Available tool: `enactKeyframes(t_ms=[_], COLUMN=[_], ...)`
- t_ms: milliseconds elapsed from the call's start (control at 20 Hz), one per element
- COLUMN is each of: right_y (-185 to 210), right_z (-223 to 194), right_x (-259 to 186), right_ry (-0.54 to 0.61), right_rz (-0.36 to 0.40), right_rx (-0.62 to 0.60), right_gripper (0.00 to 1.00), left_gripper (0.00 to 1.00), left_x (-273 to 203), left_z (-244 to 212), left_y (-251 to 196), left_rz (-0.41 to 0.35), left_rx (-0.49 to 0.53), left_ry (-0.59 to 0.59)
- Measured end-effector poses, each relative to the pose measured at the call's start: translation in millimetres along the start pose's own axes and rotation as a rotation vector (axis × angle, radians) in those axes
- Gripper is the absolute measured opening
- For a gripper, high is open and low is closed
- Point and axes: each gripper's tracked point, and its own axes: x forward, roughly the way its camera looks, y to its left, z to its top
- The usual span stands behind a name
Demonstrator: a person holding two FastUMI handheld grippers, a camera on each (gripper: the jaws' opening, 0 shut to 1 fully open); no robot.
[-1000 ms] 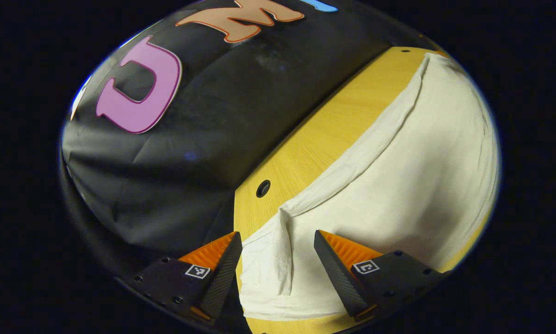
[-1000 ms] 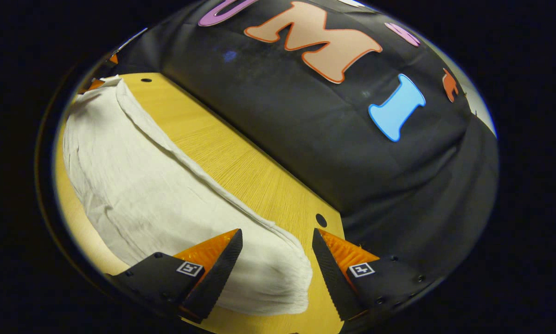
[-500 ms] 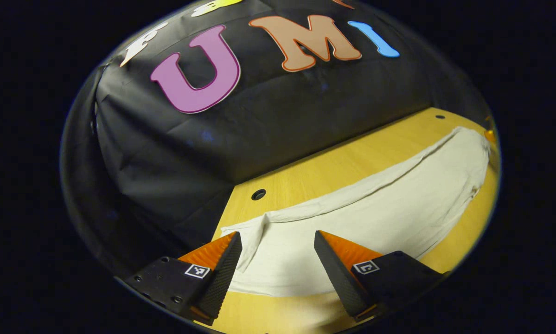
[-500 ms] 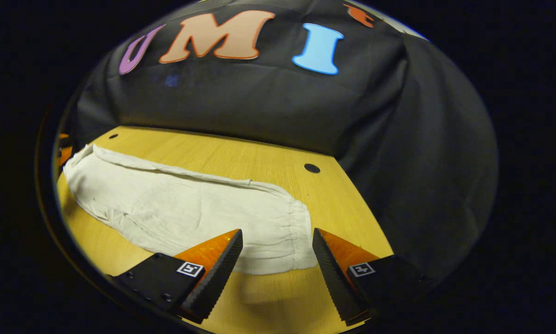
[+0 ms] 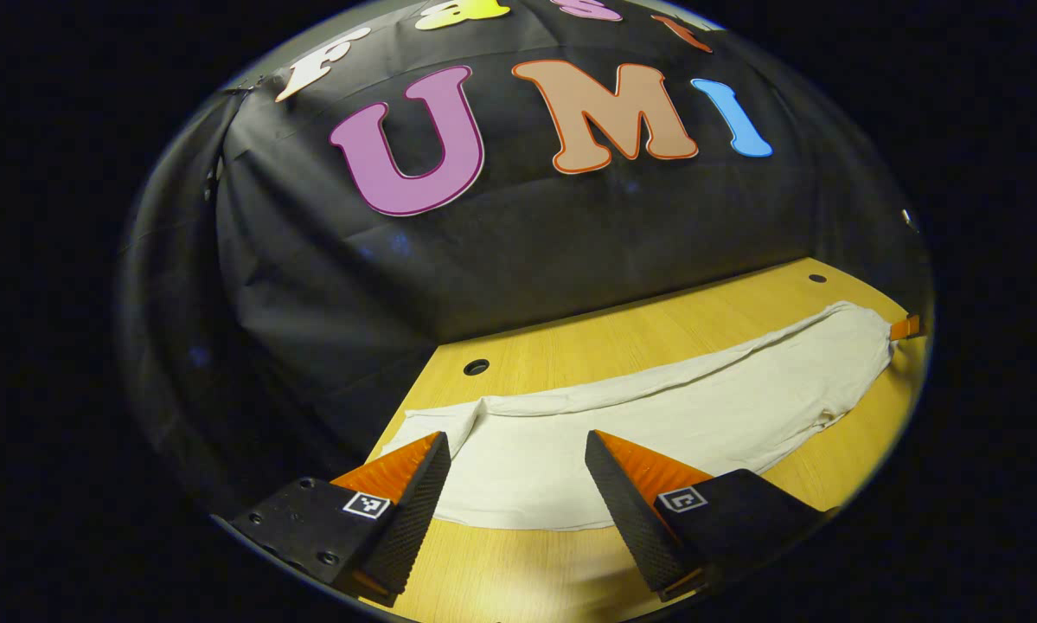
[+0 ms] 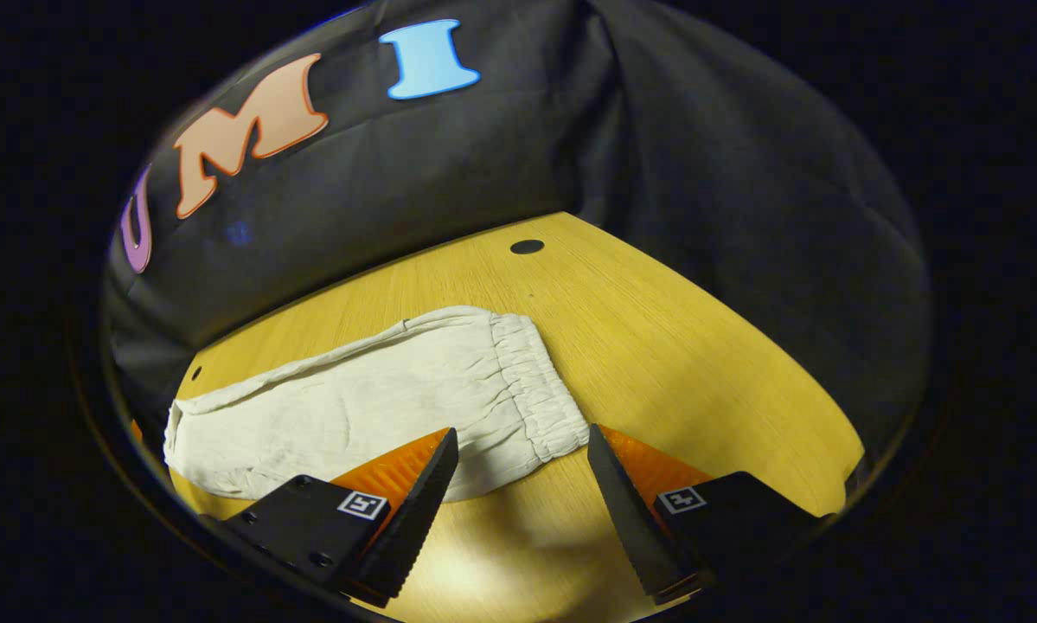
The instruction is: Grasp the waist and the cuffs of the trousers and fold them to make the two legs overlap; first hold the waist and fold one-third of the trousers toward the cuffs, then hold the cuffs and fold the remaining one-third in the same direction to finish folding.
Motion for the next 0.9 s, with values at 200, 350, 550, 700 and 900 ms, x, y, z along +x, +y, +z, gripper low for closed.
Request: enactKeyframes(t_ms=[200,350,550,700,900], right_y=[2.1,1.4,-11.1,-14.1,-15.0], right_z=[-15.7,-15.8,-21.4,-19.7,-16.5], right_x=[13.9,18.2,18.1,21.1,19.8], right_ry=[0.078,0.067,0.081,0.079,0.064], right_rz=[-0.009,-0.017,-0.016,-0.006,-0.041], right_rx=[0.161,0.175,0.153,0.160,0.154], right_gripper=[0.96,0.91,0.25,0.14,0.09], left_gripper=[0.96,0.96,0.96,0.96,0.96], left_x=[-8.3,-10.3,-8.2,-6.7,-9.8], left_z=[0.1,-2.1,-3.1,-1.4,0.0], left_y=[7.6,10.5,4.8,-0.8,-6.5], left_rz=[0.019,0.029,0.019,0.009,0.012], left_rx=[0.014,0.012,0.008,0.010,-0.002], left_ry=[0.007,0.015,0.026,0.022,0.020])
